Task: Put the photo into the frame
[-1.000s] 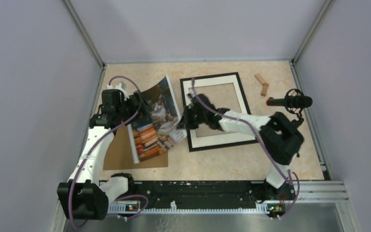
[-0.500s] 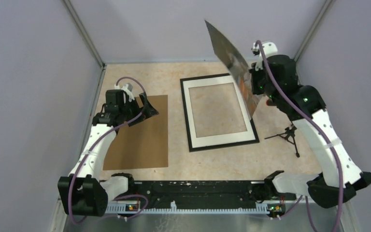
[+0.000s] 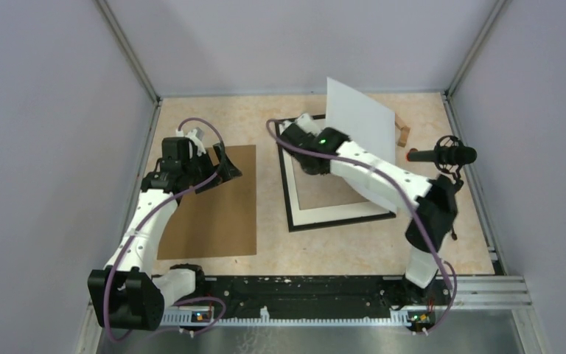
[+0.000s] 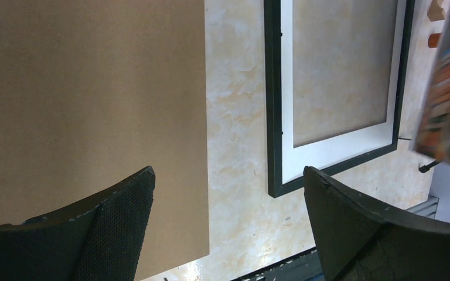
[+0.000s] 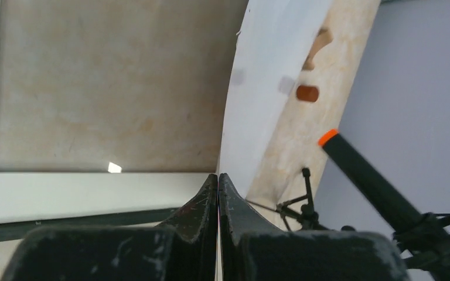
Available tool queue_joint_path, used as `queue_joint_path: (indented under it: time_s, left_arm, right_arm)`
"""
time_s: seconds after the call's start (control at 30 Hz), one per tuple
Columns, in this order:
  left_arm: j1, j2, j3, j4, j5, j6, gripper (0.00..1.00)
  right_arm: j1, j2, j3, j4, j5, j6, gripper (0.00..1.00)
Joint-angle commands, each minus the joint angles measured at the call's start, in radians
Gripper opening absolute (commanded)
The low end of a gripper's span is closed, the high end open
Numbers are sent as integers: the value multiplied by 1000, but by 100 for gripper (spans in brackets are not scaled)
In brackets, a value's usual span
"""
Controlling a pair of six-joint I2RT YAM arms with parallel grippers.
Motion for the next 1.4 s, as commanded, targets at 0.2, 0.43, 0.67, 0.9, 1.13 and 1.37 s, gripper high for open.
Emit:
queue_joint_path:
  time_s: [0.2,0.43,0.67,0.9,1.13,1.37]
  left_arm:
    - [-2,-18,-5,12,-21,30,99]
    - [-3,-35,-23,4,-26,37,99]
    - [-4,-33,-34,18,-7,32,99]
    - [-4,-36,-40,17,-5,32,99]
    - [-4,-39,-38,8,0,35,99]
    - [-6,-38,-38,11,7,34,99]
  right_arm:
    - [139,269,-138,141,21,122,0]
    - [141,324,-194,273,-62,39,0]
    - [146,295,-216,377,-83,11,0]
    - [147,274,-223,457,-104,-7,0]
    - [151,269,-237,467,-100,-6,0]
    - [153,141,-341,528,-159,-57,0]
